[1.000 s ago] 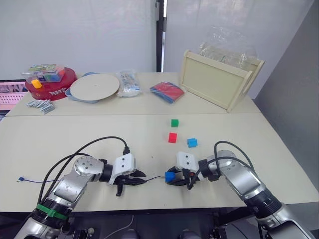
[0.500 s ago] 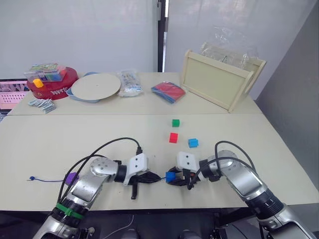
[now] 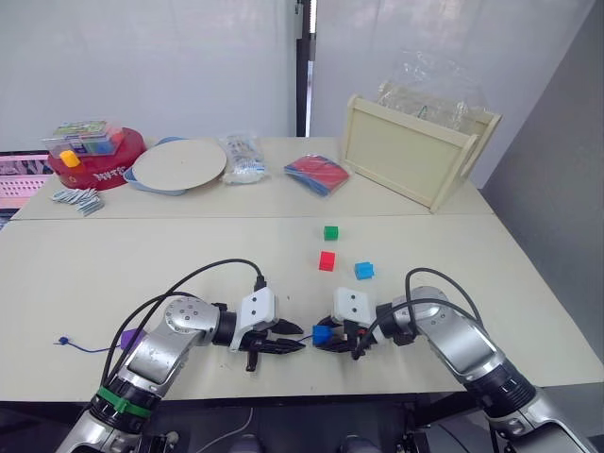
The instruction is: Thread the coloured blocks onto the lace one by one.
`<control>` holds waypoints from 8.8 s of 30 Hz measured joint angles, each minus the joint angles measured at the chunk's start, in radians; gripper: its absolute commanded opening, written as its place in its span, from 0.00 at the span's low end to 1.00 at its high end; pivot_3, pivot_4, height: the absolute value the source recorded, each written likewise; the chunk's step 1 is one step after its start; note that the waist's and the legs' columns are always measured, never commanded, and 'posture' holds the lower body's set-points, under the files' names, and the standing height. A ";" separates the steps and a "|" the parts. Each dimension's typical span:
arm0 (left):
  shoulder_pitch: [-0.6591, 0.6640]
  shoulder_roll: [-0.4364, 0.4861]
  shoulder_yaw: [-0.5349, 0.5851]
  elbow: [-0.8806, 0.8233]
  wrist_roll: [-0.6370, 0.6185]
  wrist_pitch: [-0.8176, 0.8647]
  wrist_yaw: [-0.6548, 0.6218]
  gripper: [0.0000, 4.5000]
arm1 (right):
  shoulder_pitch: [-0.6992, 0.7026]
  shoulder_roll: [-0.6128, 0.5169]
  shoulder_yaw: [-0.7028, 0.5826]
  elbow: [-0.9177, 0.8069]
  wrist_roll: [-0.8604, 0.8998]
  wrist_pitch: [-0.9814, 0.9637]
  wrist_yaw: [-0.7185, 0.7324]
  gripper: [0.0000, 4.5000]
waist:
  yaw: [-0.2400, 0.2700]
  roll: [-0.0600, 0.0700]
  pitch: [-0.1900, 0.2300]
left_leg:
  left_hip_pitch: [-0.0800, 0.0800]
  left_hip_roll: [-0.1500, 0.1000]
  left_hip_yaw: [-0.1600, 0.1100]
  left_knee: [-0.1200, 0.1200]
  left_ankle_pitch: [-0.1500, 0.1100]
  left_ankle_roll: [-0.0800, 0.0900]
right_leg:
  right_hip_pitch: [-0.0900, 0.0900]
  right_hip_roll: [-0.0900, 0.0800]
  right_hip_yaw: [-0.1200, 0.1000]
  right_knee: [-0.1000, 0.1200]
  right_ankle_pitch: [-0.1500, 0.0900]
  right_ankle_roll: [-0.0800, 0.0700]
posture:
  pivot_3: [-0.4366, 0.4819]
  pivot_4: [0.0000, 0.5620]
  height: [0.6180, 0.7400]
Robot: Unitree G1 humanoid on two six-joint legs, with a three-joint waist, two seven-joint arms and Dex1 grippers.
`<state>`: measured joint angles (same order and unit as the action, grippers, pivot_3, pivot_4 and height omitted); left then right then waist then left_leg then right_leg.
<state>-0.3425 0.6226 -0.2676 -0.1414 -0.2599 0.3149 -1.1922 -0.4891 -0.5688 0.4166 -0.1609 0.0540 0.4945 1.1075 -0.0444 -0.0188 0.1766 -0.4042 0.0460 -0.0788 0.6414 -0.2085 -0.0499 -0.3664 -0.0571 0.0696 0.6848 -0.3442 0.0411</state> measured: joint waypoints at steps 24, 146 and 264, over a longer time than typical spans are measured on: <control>-0.136 -0.194 -0.129 0.189 0.110 -0.030 0.053 0.60 | 0.219 -0.157 -0.166 -0.123 0.087 -0.057 -0.051 1.00 | 0.025 0.000 0.000 | -0.003 -0.002 0.000 0.000 0.000 0.000 | -0.001 -0.002 0.000 -0.003 0.000 0.001 | 0.48 0.27 1.00; -0.090 -0.159 -0.066 0.122 -0.001 0.028 0.091 0.01 | 0.065 -0.156 -0.036 -0.194 0.077 0.134 -0.064 0.00 | 0.008 0.000 0.003 | -0.005 -0.001 0.000 0.000 0.000 0.000 | -0.004 -0.001 0.000 -0.001 0.000 -0.001 | 0.48 0.27 1.00; 0.042 0.007 0.127 0.000 -0.095 0.124 0.099 0.00 | 0.488 0.037 -0.314 -0.392 0.214 0.100 -0.530 0.99 | 0.005 0.000 0.002 | -0.002 -0.001 0.000 -0.007 0.000 -0.001 | -0.003 -0.001 0.000 -0.001 0.000 -0.001 | 0.48 0.27 1.00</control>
<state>-0.3009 0.6296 -0.1402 -0.1417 -0.3551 0.4385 -1.0935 -0.0011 -0.5322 0.1023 -0.5530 0.2680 0.5941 0.5774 -0.0397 -0.0190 0.1788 -0.4061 0.0450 -0.0785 0.6344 -0.2081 -0.0507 -0.3698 -0.0582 0.0697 0.6838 -0.3444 0.0405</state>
